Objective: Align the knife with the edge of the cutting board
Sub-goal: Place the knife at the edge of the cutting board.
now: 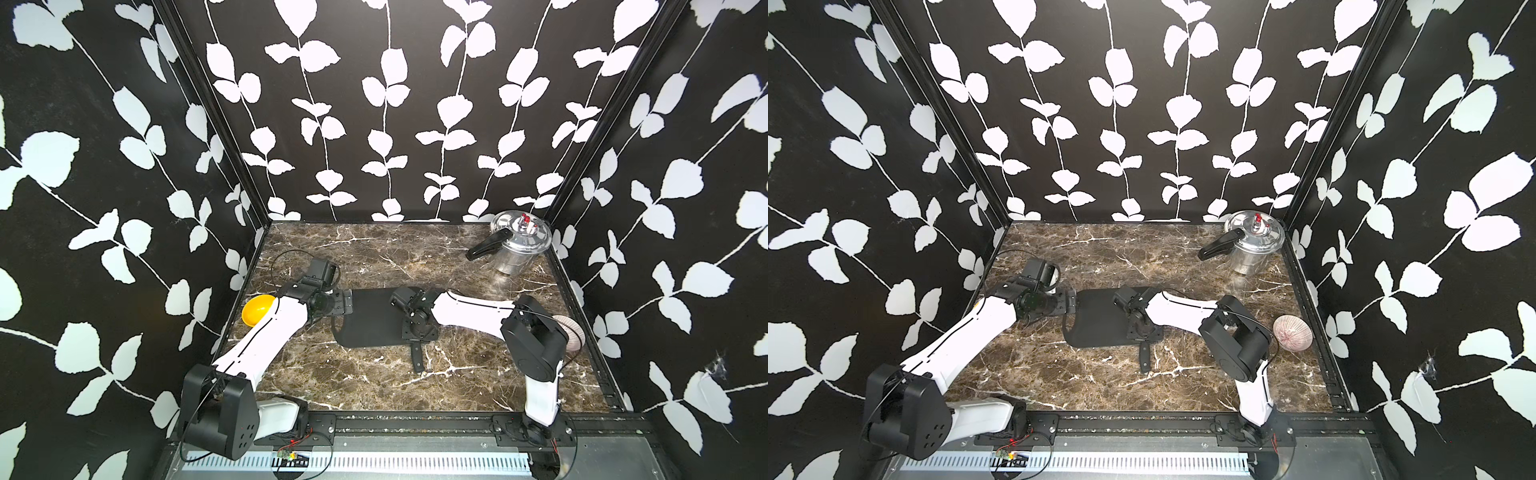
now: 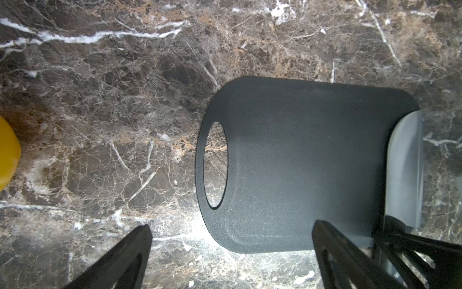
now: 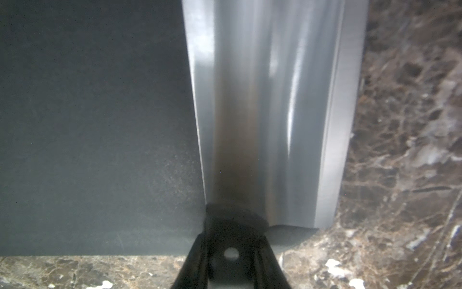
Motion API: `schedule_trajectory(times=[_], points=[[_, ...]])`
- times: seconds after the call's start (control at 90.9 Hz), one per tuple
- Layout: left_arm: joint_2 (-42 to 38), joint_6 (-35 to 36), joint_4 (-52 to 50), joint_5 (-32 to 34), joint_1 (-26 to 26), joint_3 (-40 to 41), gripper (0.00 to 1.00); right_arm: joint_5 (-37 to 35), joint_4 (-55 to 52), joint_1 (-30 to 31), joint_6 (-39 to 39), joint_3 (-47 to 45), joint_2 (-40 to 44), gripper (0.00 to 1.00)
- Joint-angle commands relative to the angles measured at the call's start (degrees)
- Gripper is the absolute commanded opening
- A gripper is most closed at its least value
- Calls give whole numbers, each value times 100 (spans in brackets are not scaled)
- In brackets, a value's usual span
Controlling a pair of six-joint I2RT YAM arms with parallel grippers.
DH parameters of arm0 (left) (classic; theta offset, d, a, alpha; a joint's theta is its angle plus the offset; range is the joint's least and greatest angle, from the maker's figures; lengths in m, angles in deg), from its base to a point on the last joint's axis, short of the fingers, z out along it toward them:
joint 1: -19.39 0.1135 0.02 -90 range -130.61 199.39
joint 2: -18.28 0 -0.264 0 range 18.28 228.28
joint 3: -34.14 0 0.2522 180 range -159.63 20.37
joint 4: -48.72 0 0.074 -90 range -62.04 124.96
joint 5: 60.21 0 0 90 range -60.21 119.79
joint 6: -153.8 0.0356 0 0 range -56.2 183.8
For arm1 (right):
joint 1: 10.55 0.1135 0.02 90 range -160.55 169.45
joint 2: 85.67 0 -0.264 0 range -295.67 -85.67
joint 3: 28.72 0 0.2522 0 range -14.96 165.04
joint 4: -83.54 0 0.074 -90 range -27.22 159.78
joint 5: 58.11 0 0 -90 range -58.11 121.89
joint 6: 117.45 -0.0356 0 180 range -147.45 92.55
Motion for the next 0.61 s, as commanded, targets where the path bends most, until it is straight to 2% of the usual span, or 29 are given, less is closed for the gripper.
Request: schedule_trajectory(times=[0.0,0.594], points=[[-119,-6,-8,-26,-21,69,99,-89,-31,-38,-26,-47,188,13],[-27,-27,37,-70,-14,27,99,39,12,2,-8,-208,88,15]])
